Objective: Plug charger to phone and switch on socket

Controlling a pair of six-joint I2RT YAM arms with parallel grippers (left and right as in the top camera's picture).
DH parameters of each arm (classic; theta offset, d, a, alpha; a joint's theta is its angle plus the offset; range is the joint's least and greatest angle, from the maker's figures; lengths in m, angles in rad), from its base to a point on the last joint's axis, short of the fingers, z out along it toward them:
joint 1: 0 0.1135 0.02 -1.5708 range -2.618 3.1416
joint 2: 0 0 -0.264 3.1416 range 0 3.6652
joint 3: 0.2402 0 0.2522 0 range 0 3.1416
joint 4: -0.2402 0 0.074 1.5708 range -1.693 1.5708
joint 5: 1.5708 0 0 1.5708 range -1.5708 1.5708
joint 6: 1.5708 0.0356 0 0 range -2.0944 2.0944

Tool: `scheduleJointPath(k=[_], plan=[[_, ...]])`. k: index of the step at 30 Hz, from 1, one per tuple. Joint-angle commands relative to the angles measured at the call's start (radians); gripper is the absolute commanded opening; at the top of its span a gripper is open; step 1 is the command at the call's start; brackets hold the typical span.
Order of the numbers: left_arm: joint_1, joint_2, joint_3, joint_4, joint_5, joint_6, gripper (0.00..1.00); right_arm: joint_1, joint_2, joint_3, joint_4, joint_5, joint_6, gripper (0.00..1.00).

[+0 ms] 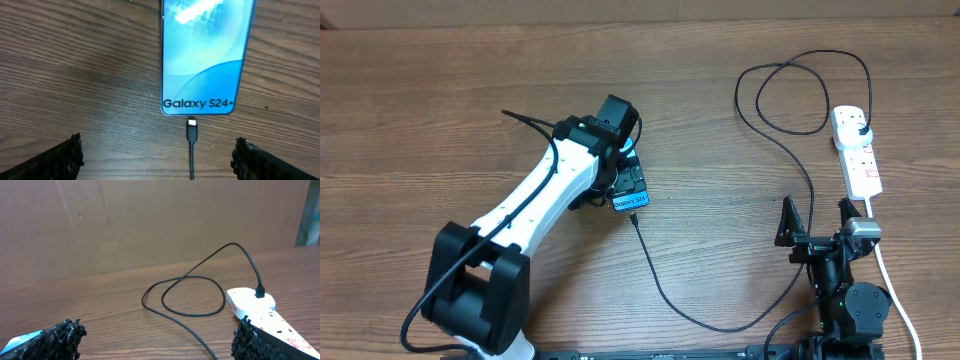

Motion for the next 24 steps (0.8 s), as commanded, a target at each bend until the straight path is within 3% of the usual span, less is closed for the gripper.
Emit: scheduleJointPath(k=[1, 24], plan=[[-0.004, 0.037, 0.002, -0.003, -0.020, -0.013, 0.99, -0.003, -0.010, -0.010, 0.003, 0.002, 0.002, 1.00], [-0.005, 0.052, 0.002, -0.003, -0.020, -0.013, 0.99, -0.003, -0.010, -0.010, 0.003, 0.001, 0.002, 1.00]])
